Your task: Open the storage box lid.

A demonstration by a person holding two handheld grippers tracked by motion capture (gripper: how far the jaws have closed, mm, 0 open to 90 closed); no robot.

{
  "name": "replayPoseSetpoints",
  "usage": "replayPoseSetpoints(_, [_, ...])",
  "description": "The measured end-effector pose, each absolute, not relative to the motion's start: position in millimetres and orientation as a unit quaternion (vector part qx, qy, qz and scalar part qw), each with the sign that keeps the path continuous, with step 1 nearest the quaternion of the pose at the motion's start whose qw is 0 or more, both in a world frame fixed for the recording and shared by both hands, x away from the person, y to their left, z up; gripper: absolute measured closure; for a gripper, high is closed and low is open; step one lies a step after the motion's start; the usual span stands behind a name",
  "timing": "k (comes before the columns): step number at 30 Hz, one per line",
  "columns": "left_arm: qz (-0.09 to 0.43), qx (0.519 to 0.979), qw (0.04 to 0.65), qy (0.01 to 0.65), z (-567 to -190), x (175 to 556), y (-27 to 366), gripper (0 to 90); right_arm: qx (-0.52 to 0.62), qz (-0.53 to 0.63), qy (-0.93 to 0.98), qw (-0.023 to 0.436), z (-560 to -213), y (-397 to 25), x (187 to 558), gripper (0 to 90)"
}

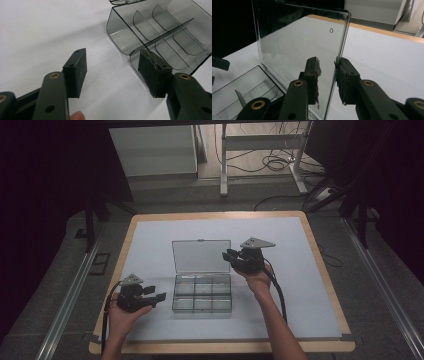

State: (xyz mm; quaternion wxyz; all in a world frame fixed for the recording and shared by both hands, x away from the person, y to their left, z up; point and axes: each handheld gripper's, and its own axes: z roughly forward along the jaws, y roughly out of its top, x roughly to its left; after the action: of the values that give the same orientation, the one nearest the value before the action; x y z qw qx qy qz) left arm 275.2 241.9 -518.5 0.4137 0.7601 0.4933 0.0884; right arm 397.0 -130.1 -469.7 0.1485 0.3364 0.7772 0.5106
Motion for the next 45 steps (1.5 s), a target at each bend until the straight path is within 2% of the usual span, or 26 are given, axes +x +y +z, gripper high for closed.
replayPoseSetpoints(5, [0.091,0.756,0.417,0.497,-519,275,244,41.0,0.345,0.509,0.774,0.15,-473,-132,403,73.3])
replayPoseSetpoints(13, [0.088,0.755,0.416,0.499,-522,277,244,41.0,0.362,0.511,0.768,0.132,-481,-134,412,72.3])
replayPoseSetpoints(23, [0.084,0.757,0.411,0.501,-525,279,244,41.0,0.386,0.462,0.784,0.148,-495,-131,420,61.6])
replayPoseSetpoints(45, [0.096,0.752,0.427,0.494,-520,272,249,38.1,0.367,0.46,0.795,0.147,-478,-143,409,51.9])
